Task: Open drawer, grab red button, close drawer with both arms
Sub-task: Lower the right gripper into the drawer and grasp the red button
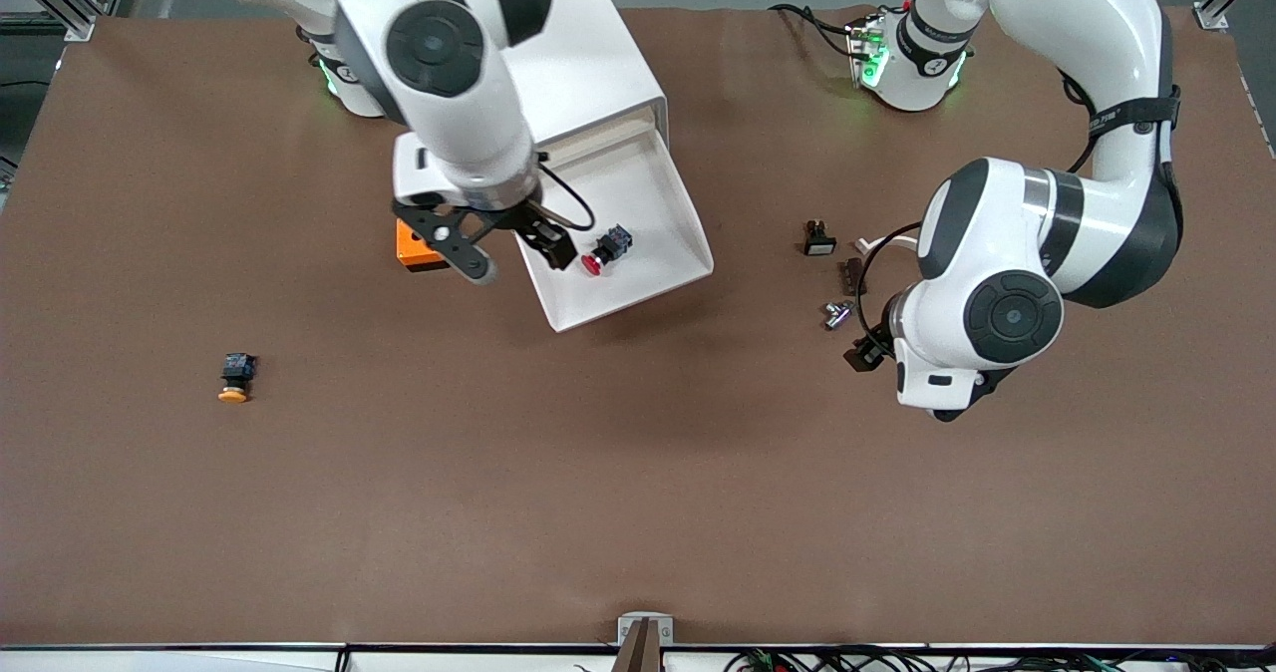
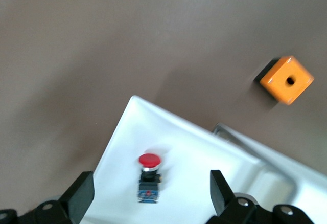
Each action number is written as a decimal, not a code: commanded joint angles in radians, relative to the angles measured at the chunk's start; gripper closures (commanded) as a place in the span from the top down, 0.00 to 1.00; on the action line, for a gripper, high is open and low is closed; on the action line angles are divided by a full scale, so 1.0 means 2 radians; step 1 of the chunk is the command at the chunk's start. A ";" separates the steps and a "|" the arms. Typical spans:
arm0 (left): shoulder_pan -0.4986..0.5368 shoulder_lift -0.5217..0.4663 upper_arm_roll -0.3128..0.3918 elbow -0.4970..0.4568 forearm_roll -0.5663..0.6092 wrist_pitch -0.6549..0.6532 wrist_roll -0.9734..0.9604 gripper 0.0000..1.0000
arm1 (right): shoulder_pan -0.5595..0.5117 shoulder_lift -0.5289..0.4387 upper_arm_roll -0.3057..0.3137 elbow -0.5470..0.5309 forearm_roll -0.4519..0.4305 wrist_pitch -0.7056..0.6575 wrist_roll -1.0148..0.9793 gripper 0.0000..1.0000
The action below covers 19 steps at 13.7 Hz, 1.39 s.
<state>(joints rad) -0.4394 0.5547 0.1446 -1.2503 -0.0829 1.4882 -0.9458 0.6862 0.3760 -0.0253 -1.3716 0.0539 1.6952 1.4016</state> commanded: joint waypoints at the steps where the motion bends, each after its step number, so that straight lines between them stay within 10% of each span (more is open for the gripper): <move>1: -0.002 -0.020 -0.001 -0.021 0.012 -0.002 0.037 1.00 | 0.029 0.022 -0.006 0.004 0.004 0.024 0.059 1.00; 19: -0.007 -0.040 -0.028 -0.074 0.035 0.031 0.118 1.00 | 0.073 0.077 -0.007 -0.056 -0.016 0.071 0.093 1.00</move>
<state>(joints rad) -0.4534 0.5111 0.0963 -1.3497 -0.0225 1.5387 -0.7077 0.8102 0.5389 -0.0285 -1.4526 0.0386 1.8053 1.5701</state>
